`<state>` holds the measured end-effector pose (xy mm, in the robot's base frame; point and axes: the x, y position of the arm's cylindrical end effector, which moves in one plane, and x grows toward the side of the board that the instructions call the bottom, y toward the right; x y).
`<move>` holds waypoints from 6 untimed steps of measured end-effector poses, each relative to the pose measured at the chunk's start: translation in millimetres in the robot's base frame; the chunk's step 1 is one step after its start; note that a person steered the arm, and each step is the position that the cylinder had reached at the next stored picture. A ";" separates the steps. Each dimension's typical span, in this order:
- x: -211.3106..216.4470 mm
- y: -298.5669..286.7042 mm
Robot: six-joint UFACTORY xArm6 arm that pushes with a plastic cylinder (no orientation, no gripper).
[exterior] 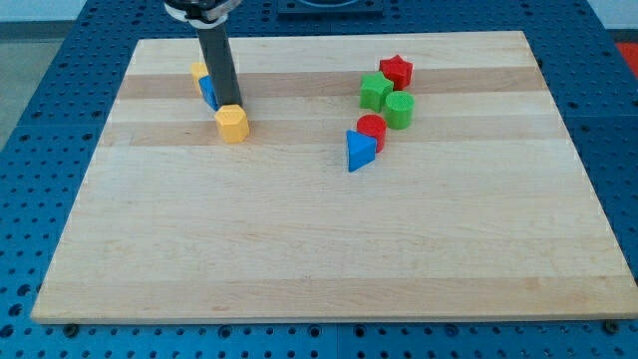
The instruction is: Push the hexagon slightly up
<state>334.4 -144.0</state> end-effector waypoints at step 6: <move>18.3 24.4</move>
